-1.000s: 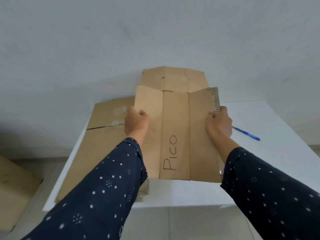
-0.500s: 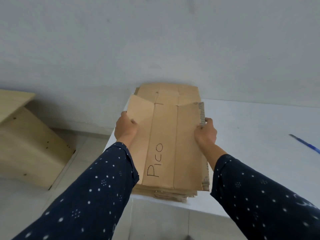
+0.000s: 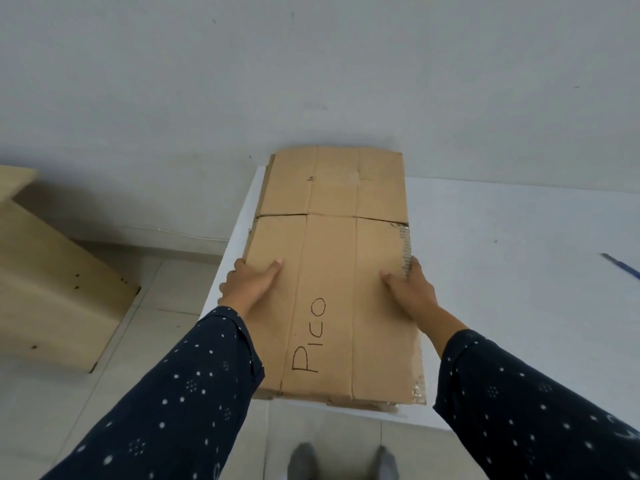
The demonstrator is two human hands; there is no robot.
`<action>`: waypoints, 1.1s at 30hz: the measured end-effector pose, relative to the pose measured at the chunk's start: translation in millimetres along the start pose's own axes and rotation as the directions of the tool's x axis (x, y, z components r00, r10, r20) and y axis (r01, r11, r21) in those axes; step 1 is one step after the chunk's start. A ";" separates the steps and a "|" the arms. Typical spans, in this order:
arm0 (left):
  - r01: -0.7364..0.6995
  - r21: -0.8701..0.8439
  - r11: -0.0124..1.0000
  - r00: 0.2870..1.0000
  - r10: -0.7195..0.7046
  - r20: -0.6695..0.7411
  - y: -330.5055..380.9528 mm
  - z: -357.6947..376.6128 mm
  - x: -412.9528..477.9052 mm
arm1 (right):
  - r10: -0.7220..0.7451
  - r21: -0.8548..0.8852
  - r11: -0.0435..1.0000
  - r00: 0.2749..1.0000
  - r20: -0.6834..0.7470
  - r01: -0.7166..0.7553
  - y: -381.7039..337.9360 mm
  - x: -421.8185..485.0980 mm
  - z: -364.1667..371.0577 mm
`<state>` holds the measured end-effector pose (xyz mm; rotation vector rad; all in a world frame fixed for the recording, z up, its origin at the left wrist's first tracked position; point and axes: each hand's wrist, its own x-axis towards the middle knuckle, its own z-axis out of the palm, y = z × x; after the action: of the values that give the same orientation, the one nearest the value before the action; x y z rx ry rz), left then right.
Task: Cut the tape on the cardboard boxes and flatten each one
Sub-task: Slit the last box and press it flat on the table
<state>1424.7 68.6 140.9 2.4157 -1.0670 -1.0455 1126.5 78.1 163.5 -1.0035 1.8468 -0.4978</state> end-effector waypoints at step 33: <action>0.077 -0.319 0.945 0.966 0.008 0.257 -29.8 -36.7 24.4 | 0.191 0.268 0.941 0.978 0.088 -0.208 11.3 -10.6 28.3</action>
<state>1477.8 70.2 138.5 2.0809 -0.8451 -1.4515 1148.9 95.5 148.1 -0.6292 1.7440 -0.5759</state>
